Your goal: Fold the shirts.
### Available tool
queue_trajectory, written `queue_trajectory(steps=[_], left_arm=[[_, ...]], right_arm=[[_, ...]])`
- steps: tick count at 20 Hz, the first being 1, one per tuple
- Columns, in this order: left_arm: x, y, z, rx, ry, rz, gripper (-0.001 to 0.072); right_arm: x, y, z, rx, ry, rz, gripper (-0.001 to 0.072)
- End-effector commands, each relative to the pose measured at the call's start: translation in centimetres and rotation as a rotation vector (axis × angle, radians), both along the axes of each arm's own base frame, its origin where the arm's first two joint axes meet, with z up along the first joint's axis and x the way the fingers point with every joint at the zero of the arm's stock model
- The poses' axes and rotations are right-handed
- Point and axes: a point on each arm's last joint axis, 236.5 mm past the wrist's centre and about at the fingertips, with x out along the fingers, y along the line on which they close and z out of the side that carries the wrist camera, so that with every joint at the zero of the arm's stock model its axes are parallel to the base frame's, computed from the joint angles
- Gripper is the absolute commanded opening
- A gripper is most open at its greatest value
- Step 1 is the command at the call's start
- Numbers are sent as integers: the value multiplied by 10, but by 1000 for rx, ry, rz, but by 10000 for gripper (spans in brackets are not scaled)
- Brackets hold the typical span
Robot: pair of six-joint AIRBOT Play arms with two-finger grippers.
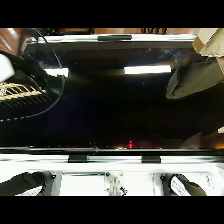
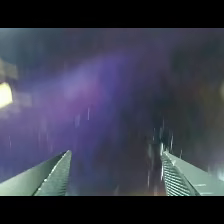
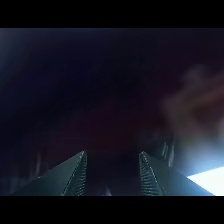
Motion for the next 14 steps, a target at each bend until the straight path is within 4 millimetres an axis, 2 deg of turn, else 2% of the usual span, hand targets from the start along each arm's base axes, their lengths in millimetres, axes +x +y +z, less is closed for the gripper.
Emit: queue_trajectory(steps=[1, 3, 5, 7, 9, 14], left_arm=[[-32, 23, -87, 80, 287, 120, 691], [-49, 23, -126, 83, 371, 146, 691], [-48, 19, -144, 58, 367, 164, 691], [-42, 15, -146, 40, 341, 156, 691], [-37, 12, -144, 28, 321, 151, 691], [-29, 7, -143, 8, 286, 136, 690]], right_arm=[[-11, 99, -82, 33, 222, 219, 458], [-11, 117, -101, -61, 268, 304, 458], [-10, 133, -110, -102, 293, 363, 458], [-10, 149, -112, -103, 289, 410, 458], [-12, 157, -112, -106, 287, 435, 458], [-12, 158, -112, -109, 286, 439, 458]])
